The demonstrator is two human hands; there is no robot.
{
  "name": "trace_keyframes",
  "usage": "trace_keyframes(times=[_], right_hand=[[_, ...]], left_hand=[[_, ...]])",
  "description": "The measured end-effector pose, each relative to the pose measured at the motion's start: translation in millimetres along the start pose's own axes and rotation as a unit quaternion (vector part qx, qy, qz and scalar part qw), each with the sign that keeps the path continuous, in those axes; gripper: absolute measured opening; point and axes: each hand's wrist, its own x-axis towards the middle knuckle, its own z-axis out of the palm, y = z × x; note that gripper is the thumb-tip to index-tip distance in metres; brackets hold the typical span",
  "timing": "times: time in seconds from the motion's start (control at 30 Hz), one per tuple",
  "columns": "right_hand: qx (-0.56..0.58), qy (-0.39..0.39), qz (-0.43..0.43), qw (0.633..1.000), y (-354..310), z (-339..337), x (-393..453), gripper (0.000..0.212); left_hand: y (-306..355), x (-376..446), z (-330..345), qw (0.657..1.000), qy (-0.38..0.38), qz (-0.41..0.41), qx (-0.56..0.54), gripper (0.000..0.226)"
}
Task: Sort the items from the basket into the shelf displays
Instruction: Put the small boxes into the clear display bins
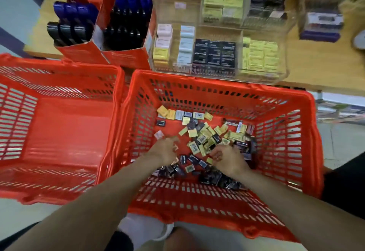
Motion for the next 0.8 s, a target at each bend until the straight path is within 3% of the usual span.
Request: trace_keyframes(times=[0.13, 0.27, 0.37, 0.53, 0.67, 0.73, 0.8], right_hand=[[0.016, 0.009, 0.005, 1.000, 10.5, 17.4, -1.6, 0.016], [-0.004, 0.005, -0.016, 1.000, 21.9, 17.2, -12.2, 0.012], [-0.077, -0.014, -0.024, 0.997, 31.6, 12.2, -19.9, 0.022], [-0.143, -0.040, 0.011, 0.989, 48.2, 8.9, -33.5, 0.048], [-0.126, -0.029, 0.033, 0.991, 63.6, 9.1, -45.9, 0.052], [-0.121, -0.003, 0.049, 0.991, 70.0, 6.2, -48.1, 0.044], [-0.134, 0.002, 0.074, 0.988, 73.9, 4.8, -48.6, 0.033]], left_hand=[[-18.9, 3.8, 13.8, 0.999, 0.025, -0.044, -0.011, 0.039], [-31.2, 1.1, 25.4, 0.998, -0.039, -0.023, 0.039, 0.036], [-32.1, -6.1, 38.3, 0.990, -0.103, 0.041, 0.090, 0.043], [-25.4, -10.8, 57.6, 0.985, -0.090, 0.049, 0.138, 0.040], [-23.2, -10.4, 55.8, 0.993, -0.068, 0.045, 0.082, 0.035], [-19.8, -8.1, 51.6, 1.000, -0.008, 0.003, 0.008, 0.015], [-11.1, -5.8, 45.9, 0.991, 0.042, -0.061, -0.110, 0.027]])
